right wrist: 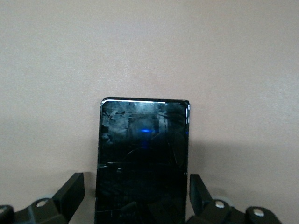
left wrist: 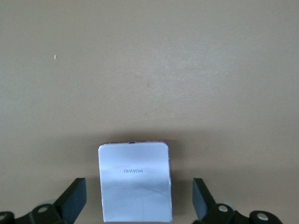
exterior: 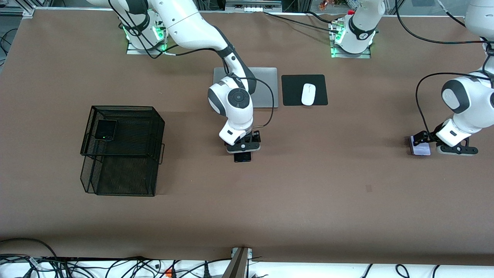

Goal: Place phones with both arms
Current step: 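Grasp the white Huawei phone with the left gripper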

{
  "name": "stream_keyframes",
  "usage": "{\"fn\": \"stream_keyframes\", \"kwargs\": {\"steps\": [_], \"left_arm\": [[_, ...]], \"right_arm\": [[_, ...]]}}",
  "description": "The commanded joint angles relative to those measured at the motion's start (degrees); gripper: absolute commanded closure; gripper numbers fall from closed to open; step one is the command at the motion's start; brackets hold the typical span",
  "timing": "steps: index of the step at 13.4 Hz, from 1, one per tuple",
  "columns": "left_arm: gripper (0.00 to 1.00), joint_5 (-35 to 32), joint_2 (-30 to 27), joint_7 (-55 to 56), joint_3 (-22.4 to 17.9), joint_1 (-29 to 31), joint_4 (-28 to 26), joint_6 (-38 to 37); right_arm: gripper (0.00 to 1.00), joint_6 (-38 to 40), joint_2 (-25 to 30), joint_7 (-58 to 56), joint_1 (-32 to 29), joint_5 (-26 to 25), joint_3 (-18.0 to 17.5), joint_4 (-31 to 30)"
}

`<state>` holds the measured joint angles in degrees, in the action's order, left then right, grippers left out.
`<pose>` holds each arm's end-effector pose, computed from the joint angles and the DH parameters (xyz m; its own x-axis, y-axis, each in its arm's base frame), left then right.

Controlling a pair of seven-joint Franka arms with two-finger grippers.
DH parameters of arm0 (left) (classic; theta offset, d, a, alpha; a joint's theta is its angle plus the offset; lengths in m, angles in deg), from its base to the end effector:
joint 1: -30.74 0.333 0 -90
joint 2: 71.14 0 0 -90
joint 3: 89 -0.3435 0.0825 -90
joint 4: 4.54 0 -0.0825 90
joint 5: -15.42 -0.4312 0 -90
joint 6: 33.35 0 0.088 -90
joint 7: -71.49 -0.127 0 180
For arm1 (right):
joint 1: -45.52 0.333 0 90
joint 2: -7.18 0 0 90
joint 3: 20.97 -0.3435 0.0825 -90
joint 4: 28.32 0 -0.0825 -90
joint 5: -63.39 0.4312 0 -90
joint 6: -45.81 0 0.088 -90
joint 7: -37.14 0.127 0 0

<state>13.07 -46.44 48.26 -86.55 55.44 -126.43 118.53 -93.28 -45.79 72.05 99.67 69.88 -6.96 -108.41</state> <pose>0.5781 0.2354 0.1780 0.9953 -0.0492 0.0834 -0.0459 -0.9981 -0.0409 0.5852 0.5455 0.1379 0.9785 0.1168 0.1697 0.1158 -0.9932 0.0156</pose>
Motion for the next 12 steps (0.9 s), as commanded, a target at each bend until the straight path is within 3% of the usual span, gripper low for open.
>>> {"fn": "stream_keyframes", "kwargs": {"steps": [1,3,4,5,6,7,8,12], "left_arm": [[0.0,-0.2,1.7,1.2,1.0,1.6,-0.6,3.0],[0.0,-0.2,3.2,1.2,0.9,2.2,-0.6,5.9],[0.0,-0.1,3.9,1.3,1.0,2.5,-0.6,7.2],[0.0,-0.1,4.2,1.5,0.9,2.8,-0.7,8.1],[0.0,0.2,4.3,2.7,1.0,2.8,-0.7,8.3],[0.0,0.2,4.3,5.0,1.0,2.7,-0.7,8.3],[0.0,0.2,4.4,6.4,1.0,2.5,-0.8,8.3],[0.0,0.2,4.8,7.6,1.1,2.5,-0.7,8.4]], "right_arm": [[0.01,0.2,-1.2,0.1,0.8,-0.8,-0.1,1.0],[0.14,0.1,-1.5,-0.1,0.8,-1.1,0.0,1.0],[0.27,0.2,-1.4,-0.3,0.8,-2.1,0.0,0.9],[0.61,0.2,-1.4,-0.2,0.8,-2.2,0.0,1.0],[0.78,0.2,-1.3,-0.2,0.7,-2.2,0.1,1.0],[0.89,0.3,-1.2,-0.4,0.6,-2.2,0.1,1.0],[0.93,0.6,-1.0,-0.5,0.4,-2.2,0.4,1.0],[0.93,4.5,1.4,-0.9,0.5,-2.0,2.9,1.3]]}}
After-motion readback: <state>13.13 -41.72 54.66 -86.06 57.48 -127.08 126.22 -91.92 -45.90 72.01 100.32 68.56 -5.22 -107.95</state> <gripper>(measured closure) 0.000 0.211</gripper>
